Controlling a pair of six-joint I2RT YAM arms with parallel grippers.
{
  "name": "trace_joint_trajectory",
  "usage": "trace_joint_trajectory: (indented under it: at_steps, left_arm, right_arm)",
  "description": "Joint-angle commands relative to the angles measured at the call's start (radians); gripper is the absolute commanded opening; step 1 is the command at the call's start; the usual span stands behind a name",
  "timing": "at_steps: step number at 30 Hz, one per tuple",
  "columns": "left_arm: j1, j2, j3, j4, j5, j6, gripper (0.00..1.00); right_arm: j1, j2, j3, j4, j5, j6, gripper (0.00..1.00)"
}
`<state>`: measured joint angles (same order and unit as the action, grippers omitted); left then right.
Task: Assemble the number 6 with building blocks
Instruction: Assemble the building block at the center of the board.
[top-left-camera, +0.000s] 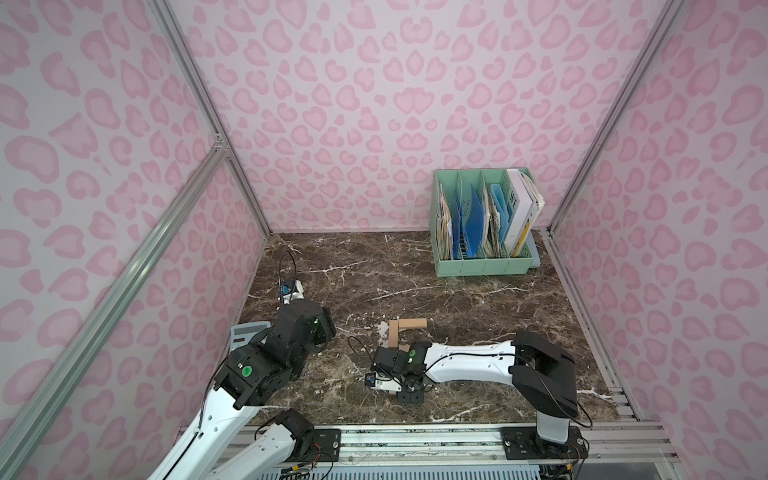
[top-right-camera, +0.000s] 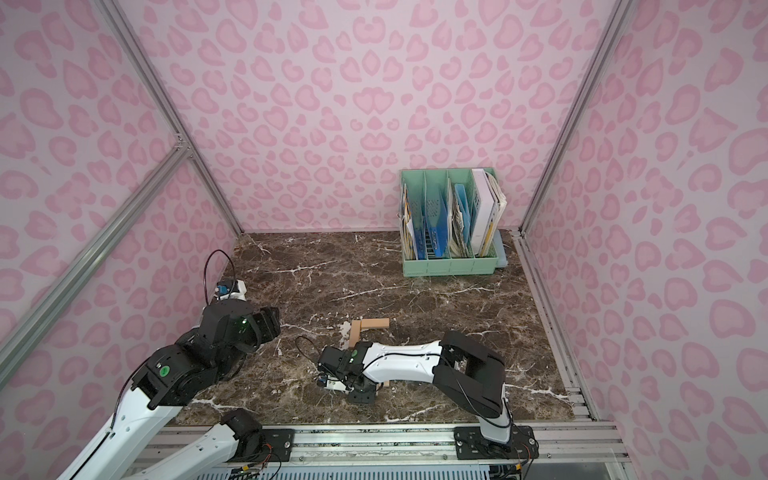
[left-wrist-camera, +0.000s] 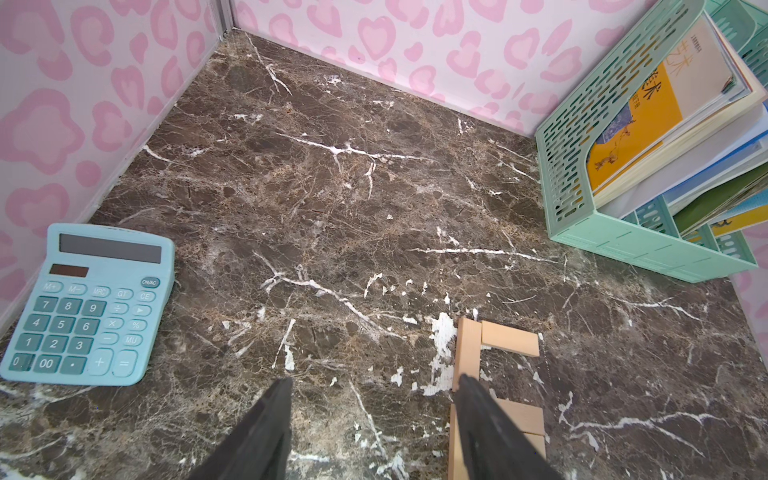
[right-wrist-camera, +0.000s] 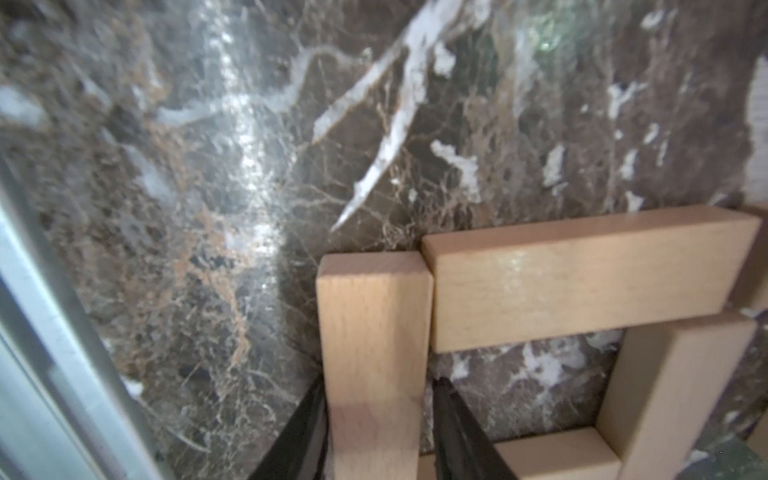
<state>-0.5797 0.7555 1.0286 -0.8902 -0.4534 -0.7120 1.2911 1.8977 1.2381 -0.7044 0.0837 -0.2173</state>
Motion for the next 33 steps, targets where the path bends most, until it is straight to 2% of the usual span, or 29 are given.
trace_joint_trajectory:
  at_steps: [1, 25, 28, 33]
  left_arm:
    - [0.002, -0.001, -0.001, 0.007, -0.002, -0.007, 0.66]
    - [0.003, -0.002, -0.009, 0.019, 0.009, -0.012, 0.66]
    - [0.003, -0.005, -0.009, 0.018, 0.011, -0.014, 0.66]
    - [0.003, -0.007, -0.009, 0.014, 0.012, -0.012, 0.68]
  right_arm:
    - [0.000, 0.001, 0.004, -0.018, 0.011, -0.007, 0.44]
    - [0.000, -0.002, 0.005, -0.026, 0.036, 0.004, 0.45]
    - [-0.001, 0.000, 0.006, -0.029, 0.032, 0.008, 0.50]
    - [-0.001, -0.015, 0.004, -0.029, 0.011, 0.016, 0.71]
